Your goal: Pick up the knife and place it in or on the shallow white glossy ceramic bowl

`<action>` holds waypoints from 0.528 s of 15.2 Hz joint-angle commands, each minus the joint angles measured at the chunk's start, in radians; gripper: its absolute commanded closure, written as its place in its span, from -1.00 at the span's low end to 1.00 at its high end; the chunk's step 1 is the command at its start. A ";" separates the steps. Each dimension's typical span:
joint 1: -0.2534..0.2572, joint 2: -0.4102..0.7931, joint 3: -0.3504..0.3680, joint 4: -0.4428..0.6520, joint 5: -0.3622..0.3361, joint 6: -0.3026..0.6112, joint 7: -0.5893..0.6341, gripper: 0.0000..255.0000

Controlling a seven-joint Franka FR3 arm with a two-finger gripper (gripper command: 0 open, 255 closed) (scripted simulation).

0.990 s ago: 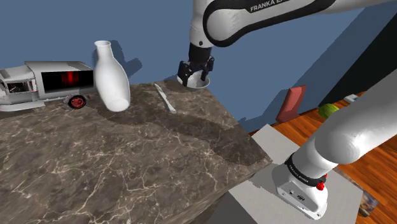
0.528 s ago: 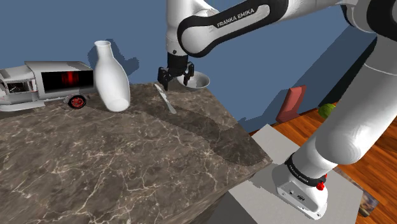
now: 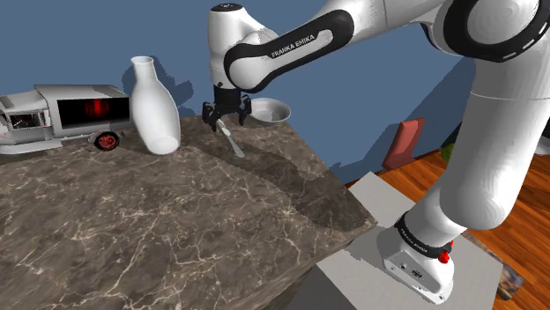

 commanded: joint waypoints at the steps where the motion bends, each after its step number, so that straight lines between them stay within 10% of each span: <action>1: 0.004 0.022 -0.006 0.001 -0.012 0.019 0.008 -1.00; 8: 0.007 0.041 -0.012 -0.007 -0.024 0.045 0.015 -1.00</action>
